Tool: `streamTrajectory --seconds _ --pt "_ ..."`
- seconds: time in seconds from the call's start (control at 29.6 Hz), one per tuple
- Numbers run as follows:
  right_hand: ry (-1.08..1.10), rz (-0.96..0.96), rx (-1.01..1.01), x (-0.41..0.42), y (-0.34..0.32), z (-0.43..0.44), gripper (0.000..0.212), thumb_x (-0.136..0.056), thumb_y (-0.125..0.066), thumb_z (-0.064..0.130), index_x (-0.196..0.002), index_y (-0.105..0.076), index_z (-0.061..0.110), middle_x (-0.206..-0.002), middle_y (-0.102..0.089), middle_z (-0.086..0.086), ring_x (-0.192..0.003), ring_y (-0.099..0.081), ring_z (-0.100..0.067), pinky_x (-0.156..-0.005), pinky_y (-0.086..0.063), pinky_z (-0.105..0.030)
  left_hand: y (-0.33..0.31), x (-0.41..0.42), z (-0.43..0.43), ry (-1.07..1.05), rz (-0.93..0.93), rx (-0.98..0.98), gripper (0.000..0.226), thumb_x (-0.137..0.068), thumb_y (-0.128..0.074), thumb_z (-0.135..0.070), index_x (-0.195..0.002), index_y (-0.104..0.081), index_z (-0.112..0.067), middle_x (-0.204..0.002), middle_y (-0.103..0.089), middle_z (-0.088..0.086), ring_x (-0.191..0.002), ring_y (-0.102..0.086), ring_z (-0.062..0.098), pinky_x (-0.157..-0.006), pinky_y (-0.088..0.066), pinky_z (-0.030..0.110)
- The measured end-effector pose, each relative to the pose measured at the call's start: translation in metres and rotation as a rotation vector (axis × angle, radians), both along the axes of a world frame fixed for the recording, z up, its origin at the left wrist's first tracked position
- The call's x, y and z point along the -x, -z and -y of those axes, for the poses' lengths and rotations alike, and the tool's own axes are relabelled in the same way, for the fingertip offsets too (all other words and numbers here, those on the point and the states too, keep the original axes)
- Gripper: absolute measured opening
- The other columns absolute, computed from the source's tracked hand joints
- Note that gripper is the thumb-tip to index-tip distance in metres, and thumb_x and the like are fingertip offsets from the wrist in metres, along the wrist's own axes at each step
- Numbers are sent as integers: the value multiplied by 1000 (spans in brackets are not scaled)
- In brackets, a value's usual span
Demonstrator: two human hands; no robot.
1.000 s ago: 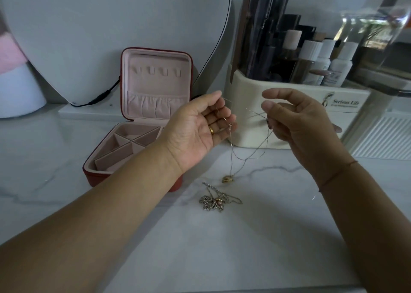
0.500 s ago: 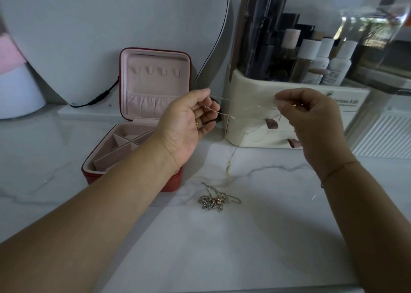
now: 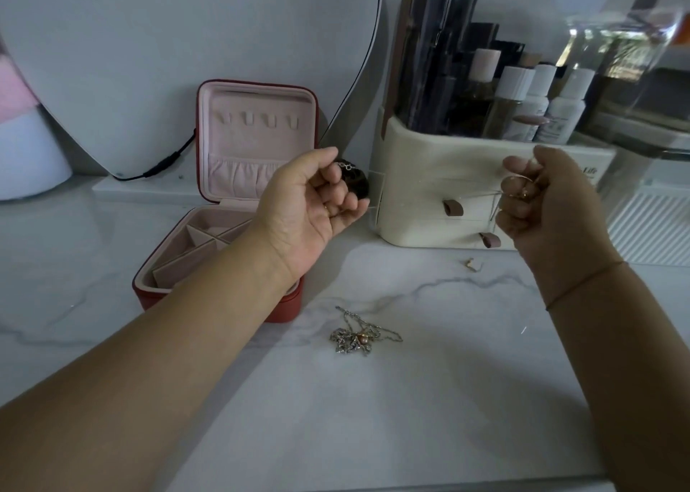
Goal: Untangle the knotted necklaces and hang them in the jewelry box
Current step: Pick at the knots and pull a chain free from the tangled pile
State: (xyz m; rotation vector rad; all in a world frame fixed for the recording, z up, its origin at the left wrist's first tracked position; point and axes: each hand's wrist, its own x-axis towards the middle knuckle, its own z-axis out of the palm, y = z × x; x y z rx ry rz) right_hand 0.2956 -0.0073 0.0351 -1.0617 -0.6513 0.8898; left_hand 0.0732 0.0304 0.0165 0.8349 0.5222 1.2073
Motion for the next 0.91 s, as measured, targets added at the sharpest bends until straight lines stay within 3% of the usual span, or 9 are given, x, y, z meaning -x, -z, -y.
streamTrajectory --seconds 0.17,0.37,0.51,0.64,0.74,0.81,0.91 --pt "-143 80 65 5 -6 6 47 -88 -43 57 -73 -60 16 -59 -42 6 -45 -28 -8 -42 -23 -20 5 -8 9 -136 -640 -292 39 -94 -51 -29 -58 -54 -15 -47 -43 -5 -52 -41 9 -68 -40 28" --pt "-193 387 -16 12 -2 4 49 -79 -50 66 -78 -67 20 -70 -44 3 -55 -34 -7 -54 -29 -22 16 -13 16 -137 -969 -418 32 -90 -57 -40 -75 -66 -14 -75 -59 7 -74 -54 13 -71 -38 25" --pt "-242 651 -60 18 2 5 33 -77 -63 45 -93 -68 17 -72 -52 10 -61 -39 -4 -61 -32 -22 18 -19 19 -136 -961 -503 21 -85 -65 -40 -98 -68 -24 -97 -66 -8 -86 -57 0 -74 -41 13" --pt "-397 688 -111 27 8 5 29 -75 -68 21 -103 -63 13 -74 -49 0 -60 -46 0 -58 -39 -11 19 -26 22 -34 -874 -590 34 -81 -72 -32 -114 -64 -26 -105 -66 -16 -96 -57 -9 -82 -42 5" --pt "-470 749 -118 31 12 4 28 -83 -67 4 -108 -60 13 -68 -42 5 -62 -44 -3 -60 -43 -12 21 -32 26 61 -761 -558 27 -81 -73 -22 -107 -66 -22 -98 -71 -11 -94 -64 -2 -82 -47 8" --pt "-503 777 -116 32 14 4 36 -77 -70 8 -111 -60 15 -70 -41 6 -66 -42 -9 -61 -44 -17 22 -35 29 107 -622 -475 16 -82 -72 -12 -97 -68 -16 -86 -73 -4 -85 -68 5 -79 -52 17" --pt "-524 775 -111 31 12 5 46 -68 -64 9 -113 -60 17 -75 -40 4 -69 -40 -12 -64 -43 -22 23 -34 29 93 -585 -427 5 -85 -67 -10 -87 -68 -15 -71 -71 -2 -72 -68 8 -75 -53 19"
